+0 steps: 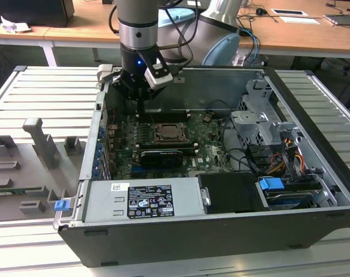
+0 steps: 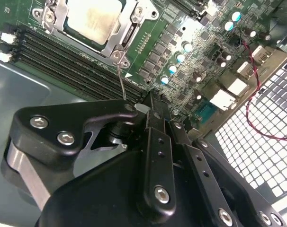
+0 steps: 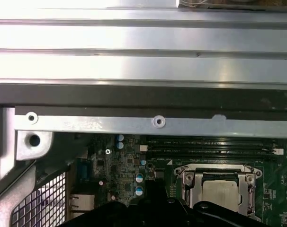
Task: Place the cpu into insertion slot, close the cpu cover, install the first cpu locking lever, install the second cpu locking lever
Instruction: 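Install the first cpu locking lever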
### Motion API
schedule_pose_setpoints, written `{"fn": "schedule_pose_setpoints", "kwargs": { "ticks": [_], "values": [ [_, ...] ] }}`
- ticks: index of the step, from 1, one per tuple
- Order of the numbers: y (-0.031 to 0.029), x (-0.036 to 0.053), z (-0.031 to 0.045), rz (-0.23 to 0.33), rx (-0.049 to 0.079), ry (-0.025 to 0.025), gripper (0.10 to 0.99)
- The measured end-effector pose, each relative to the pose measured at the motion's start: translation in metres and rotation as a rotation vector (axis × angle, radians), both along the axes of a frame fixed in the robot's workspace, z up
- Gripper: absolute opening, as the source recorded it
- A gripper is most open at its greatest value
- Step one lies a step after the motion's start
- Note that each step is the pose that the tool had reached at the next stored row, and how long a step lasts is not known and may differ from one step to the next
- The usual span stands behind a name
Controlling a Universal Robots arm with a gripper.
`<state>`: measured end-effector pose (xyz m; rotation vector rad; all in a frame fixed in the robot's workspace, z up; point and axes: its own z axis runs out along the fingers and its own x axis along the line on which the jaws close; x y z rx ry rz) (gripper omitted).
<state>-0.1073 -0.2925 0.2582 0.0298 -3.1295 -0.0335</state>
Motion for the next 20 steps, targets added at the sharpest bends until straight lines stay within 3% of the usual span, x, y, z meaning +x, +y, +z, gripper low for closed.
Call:
{"fn": "schedule_pose_setpoints", "kwargs": {
  "ticks": [20],
  "values": [
    [0.0109,0.0000,-0.0005,0.000,0.000,0.0000,0.106]
  ]
}}
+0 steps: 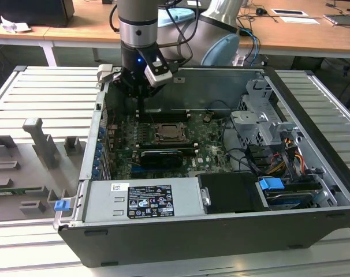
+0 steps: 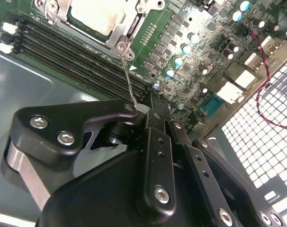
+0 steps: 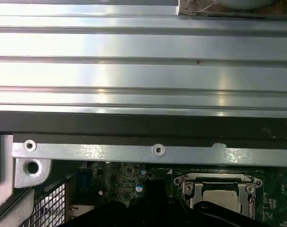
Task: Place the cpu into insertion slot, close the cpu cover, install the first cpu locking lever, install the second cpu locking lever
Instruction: 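Install the first cpu locking lever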
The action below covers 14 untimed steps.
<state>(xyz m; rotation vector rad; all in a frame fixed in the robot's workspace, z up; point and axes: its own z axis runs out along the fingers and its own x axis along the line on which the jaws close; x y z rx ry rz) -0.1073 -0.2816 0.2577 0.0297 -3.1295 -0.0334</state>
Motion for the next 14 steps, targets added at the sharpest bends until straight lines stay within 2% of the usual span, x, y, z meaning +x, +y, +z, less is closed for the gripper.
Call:
{"fn": "schedule_pose_setpoints", "kwargs": {
  "ticks": [5,7,14],
  "values": [
    [0.0003,0.0086,0.0000,0.000,0.000,0.0001,0.106],
    [0.0003,0.0169,0.0000,0.000,0.000,0.0007,0.106],
    [0.0003,0.0343,-0.0007,0.000,0.000,0.0009,0.106]
  ]
}}
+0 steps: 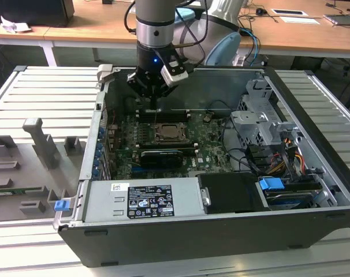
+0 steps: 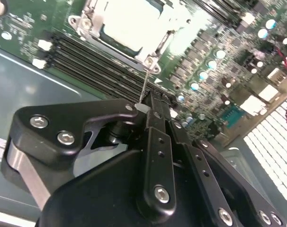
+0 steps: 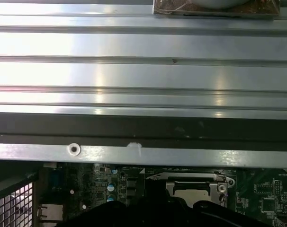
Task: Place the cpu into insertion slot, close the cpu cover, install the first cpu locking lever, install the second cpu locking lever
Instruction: 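Install the first cpu locking lever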
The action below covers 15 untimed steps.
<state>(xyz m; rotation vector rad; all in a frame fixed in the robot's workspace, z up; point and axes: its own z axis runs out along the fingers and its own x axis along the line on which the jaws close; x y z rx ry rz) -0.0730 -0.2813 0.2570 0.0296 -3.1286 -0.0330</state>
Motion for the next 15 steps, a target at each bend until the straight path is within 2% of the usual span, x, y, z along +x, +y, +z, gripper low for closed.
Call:
{"fn": "schedule_pose_setpoints", "kwargs": {
  "ticks": [6,15],
  "values": [
    [0.0000,0.0162,-0.0006,0.000,0.000,0.0000,0.106],
    [0.0000,0.0475,-0.0017,0.000,0.000,0.0001,0.106]
  ]
}}
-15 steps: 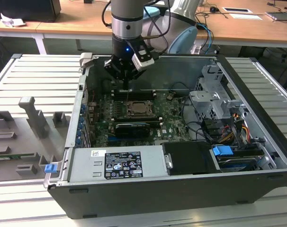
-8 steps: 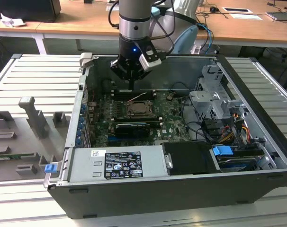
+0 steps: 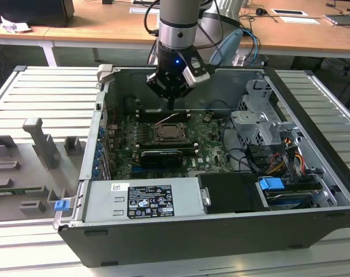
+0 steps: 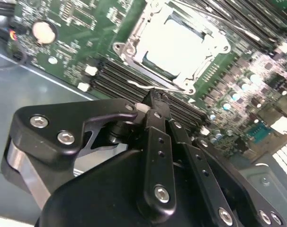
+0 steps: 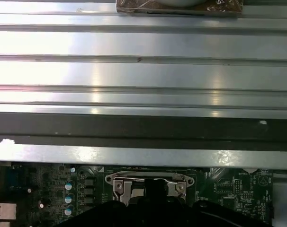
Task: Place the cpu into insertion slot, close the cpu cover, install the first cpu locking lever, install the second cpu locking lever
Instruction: 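Install the first cpu locking lever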
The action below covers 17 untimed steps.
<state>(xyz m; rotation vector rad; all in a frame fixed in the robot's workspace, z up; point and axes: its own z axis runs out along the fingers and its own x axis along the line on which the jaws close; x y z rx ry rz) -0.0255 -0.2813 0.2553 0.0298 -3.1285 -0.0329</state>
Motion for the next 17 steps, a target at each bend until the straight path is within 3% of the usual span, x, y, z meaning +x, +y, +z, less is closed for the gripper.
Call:
{"fn": "schedule_pose_setpoints", "kwargs": {
  "ticks": [3,5,8,13,17],
  "values": [
    [0.0000,0.0096,-0.0011,0.000,0.006,0.0000,0.106],
    [-0.0001,0.0093,-0.0029,0.000,0.034,-0.0001,0.106],
    [-0.0010,0.0074,-0.0056,0.007,0.051,-0.0001,0.106],
    [-0.0057,0.0062,-0.0143,0.007,0.058,-0.0011,0.106],
    [-0.0060,0.0046,-0.0147,0.008,0.059,-0.0038,0.106]
  ]
}}
